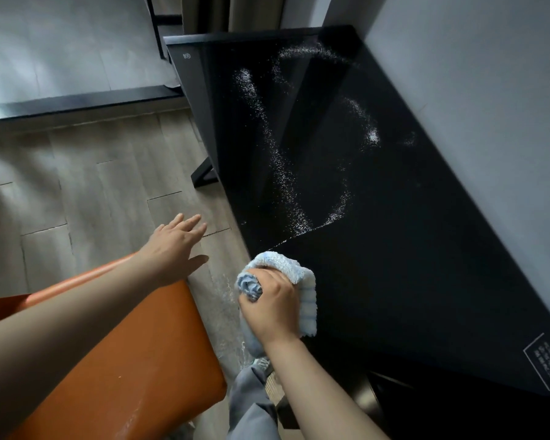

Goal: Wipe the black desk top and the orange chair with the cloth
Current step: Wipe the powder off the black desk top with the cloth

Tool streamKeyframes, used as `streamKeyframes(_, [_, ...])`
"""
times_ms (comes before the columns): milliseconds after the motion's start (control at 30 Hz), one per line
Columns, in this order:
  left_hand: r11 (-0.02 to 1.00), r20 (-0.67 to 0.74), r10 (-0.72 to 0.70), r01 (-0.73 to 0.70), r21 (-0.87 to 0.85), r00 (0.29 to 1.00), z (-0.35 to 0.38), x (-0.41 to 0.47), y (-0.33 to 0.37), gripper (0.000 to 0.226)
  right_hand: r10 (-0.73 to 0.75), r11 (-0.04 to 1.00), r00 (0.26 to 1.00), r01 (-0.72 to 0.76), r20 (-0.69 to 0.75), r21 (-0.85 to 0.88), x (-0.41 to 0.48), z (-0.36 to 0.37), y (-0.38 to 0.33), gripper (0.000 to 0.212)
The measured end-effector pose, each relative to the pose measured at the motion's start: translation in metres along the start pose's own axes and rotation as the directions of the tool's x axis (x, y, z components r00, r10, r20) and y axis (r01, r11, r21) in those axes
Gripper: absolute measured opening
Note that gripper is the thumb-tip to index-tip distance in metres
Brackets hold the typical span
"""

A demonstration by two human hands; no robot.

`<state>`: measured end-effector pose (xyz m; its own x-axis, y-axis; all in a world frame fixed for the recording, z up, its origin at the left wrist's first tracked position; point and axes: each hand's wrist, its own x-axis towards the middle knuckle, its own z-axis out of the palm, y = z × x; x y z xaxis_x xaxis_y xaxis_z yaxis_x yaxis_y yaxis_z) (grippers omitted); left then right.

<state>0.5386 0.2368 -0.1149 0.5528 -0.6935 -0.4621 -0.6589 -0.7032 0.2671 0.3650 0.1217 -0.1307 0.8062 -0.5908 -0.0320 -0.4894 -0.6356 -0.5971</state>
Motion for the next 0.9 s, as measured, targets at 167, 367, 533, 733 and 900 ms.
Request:
streamKeyframes(167, [0.998, -0.008, -0.026, 0.025, -0.059, 1.0, -0.008, -0.037, -0.006, 0.057, 0.003, 0.998, 1.0, -0.003, -0.006, 0.067, -0.014, -0.002, -0.026, 0.018])
streamKeyframes(367, [0.992, -0.029, -0.031, 0.028, -0.122, 0.999, -0.019, -0.086, -0.007, 0.056, 0.195, 0.96, 0.981, -0.19, -0.002, 0.204, -0.037, -0.032, -0.043, 0.022])
streamKeyframes(533, [0.973, -0.064, -0.026, 0.01, -0.232, 0.998, -0.033, -0.132, 0.002, 0.059, 0.238, 0.932, 0.96, -0.182, -0.149, 0.314, -0.068, -0.081, -0.071, 0.038])
streamKeyframes(733, [0.944, -0.159, -0.044, -0.011, -0.33, 0.986, -0.04, -0.183, 0.03, 0.059, 0.21, 0.893, 0.95, -0.089, -0.233, 0.441, -0.109, -0.13, -0.095, 0.034])
streamKeyframes(900, [0.918, -0.274, -0.091, -0.026, -0.396, 0.958, -0.036, -0.224, 0.063, 0.059, 0.125, 0.881, 0.957, 0.013, -0.26, 0.473, -0.137, -0.169, -0.097, 0.037])
